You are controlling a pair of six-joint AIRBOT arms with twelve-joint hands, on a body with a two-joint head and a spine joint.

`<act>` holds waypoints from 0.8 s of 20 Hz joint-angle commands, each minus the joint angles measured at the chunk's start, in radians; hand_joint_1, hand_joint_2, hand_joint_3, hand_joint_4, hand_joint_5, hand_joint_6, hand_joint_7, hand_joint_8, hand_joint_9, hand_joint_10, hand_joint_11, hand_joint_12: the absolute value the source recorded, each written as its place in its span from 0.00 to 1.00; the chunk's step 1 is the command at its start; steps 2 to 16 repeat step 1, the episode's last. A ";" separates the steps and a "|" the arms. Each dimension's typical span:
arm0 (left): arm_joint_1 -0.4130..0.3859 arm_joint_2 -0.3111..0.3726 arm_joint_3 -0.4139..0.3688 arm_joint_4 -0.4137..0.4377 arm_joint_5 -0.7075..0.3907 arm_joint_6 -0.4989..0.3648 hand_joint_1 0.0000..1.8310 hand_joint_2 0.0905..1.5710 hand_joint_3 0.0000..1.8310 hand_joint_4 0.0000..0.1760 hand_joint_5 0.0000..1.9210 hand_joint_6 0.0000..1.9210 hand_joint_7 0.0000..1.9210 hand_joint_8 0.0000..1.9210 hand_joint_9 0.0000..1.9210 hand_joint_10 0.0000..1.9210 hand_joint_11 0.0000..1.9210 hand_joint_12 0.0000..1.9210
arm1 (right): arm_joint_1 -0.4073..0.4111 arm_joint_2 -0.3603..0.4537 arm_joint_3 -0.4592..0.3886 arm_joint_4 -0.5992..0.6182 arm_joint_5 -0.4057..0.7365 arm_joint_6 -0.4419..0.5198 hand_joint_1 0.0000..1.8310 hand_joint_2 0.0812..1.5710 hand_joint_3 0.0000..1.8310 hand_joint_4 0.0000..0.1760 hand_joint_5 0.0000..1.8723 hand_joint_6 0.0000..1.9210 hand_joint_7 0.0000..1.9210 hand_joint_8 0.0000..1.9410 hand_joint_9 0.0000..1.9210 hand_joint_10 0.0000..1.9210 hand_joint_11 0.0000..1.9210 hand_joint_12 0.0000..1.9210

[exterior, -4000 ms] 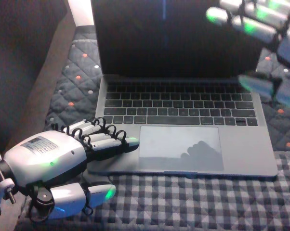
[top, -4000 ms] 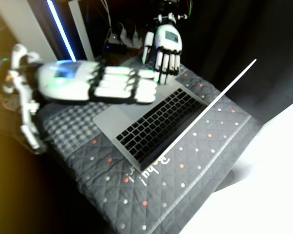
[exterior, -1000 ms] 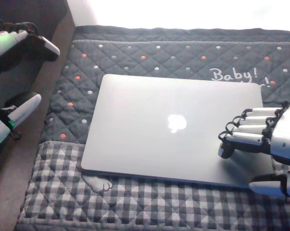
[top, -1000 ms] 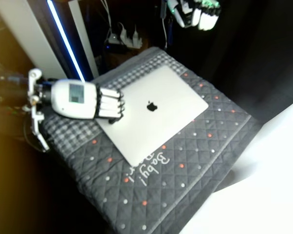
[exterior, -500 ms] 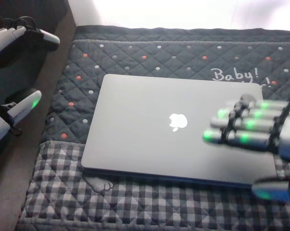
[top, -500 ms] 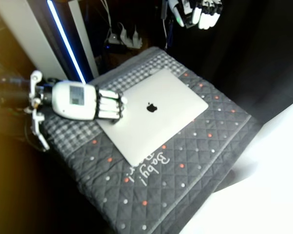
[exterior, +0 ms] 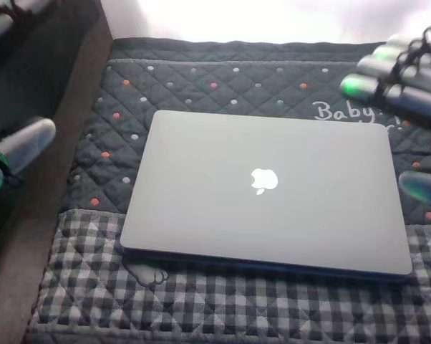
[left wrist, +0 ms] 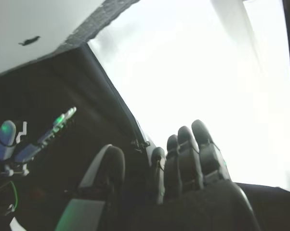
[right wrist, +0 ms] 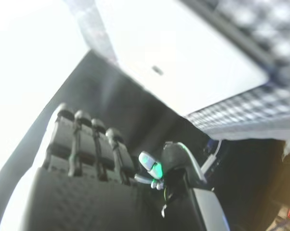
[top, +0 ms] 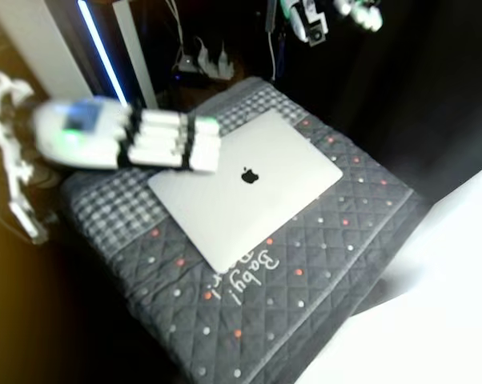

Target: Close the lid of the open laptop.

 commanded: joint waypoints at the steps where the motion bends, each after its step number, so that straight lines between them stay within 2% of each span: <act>1: -0.007 0.010 0.009 -0.002 -0.146 -0.013 0.15 0.86 0.00 0.94 0.00 0.00 0.00 0.00 0.00 0.00 0.00 0.00 | 0.009 0.017 0.004 0.031 0.140 -0.010 0.10 0.89 0.00 0.17 0.00 0.00 0.00 0.00 0.00 0.00 0.00 0.00; 16: -0.007 0.010 0.009 -0.002 -0.146 -0.013 0.15 0.86 0.00 0.94 0.00 0.00 0.00 0.00 0.00 0.00 0.00 0.00 | 0.009 0.017 0.004 0.031 0.140 -0.010 0.10 0.89 0.00 0.17 0.00 0.00 0.00 0.00 0.00 0.00 0.00 0.00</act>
